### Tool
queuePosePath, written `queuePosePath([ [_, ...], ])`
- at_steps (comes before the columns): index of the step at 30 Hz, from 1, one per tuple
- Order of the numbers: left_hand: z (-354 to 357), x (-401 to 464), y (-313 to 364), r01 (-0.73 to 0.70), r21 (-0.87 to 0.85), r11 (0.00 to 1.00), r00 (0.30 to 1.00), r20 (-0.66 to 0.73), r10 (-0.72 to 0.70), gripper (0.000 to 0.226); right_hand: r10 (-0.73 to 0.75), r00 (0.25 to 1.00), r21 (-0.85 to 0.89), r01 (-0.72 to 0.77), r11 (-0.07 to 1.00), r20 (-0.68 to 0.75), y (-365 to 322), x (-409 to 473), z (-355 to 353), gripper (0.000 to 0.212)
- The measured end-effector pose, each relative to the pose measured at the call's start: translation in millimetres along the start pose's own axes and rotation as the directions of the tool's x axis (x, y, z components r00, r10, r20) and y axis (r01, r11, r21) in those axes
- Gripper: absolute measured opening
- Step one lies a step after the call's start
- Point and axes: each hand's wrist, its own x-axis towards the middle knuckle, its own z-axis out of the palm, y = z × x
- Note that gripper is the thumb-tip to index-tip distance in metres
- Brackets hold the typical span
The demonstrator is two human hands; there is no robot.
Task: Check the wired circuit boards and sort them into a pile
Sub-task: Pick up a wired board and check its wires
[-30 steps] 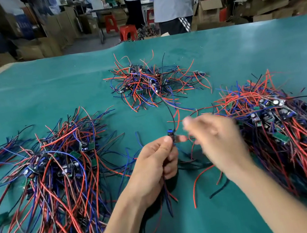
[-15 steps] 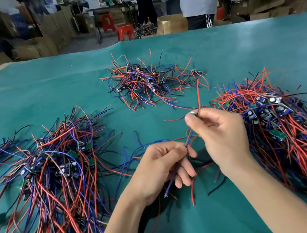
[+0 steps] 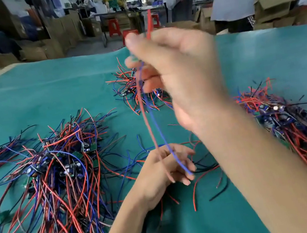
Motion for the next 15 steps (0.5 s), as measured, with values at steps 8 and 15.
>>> queuePosePath([
  [8,-9,-6,-5,0.026,0.071,0.997,0.999,-0.03,-0.024,0.023,0.214,0.935,-0.717,0.058,0.695,0.284,76,43,117,0.05],
  [15,-7,5,-3,0.045,-0.039,0.998,0.999,-0.016,-0.046,0.019,0.322,0.94,-0.992,0.126,-0.027,0.111,142,93,-10,0.039],
])
